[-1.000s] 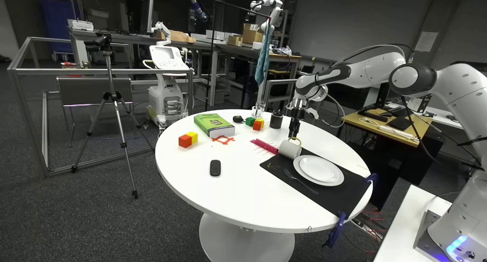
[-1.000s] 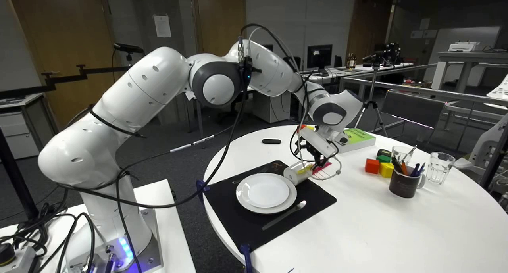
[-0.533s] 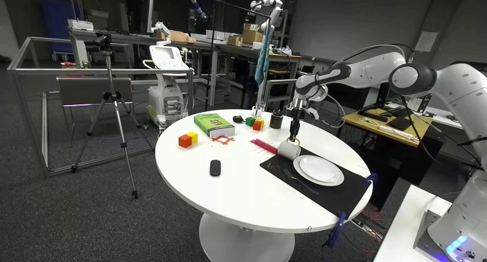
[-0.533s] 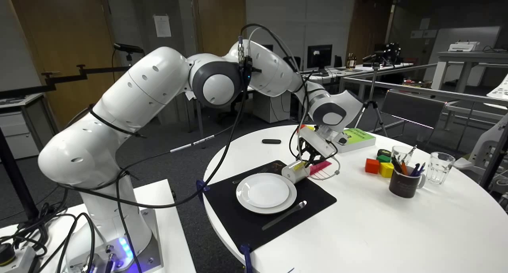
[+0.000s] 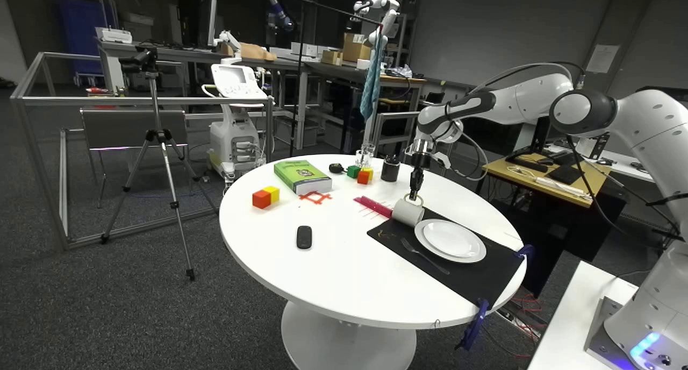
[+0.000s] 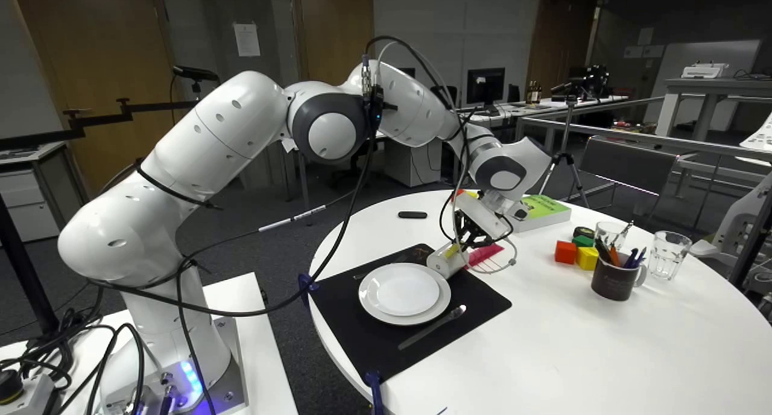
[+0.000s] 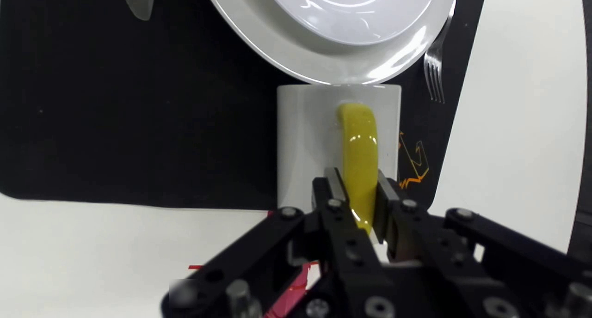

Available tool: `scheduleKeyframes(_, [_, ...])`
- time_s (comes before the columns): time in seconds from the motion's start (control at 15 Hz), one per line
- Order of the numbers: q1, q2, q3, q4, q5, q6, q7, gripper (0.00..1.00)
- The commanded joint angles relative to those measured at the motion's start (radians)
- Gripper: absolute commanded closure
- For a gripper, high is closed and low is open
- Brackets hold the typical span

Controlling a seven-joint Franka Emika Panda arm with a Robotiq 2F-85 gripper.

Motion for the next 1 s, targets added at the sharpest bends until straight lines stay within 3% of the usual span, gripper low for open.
scheduleKeyframes(0.0, [0.007, -0.023, -0.011, 0.004, 0.009, -0.036, 0.0, 0.95])
scheduleKeyframes(0.67, [-0.008, -0.175, -0.019, -0.086, 0.008, -0.007, -0.026, 0.95])
scheduleKeyframes(0.93, [-0.016, -0.276, -0.043, -0.171, 0.007, 0.033, -0.044, 0.95])
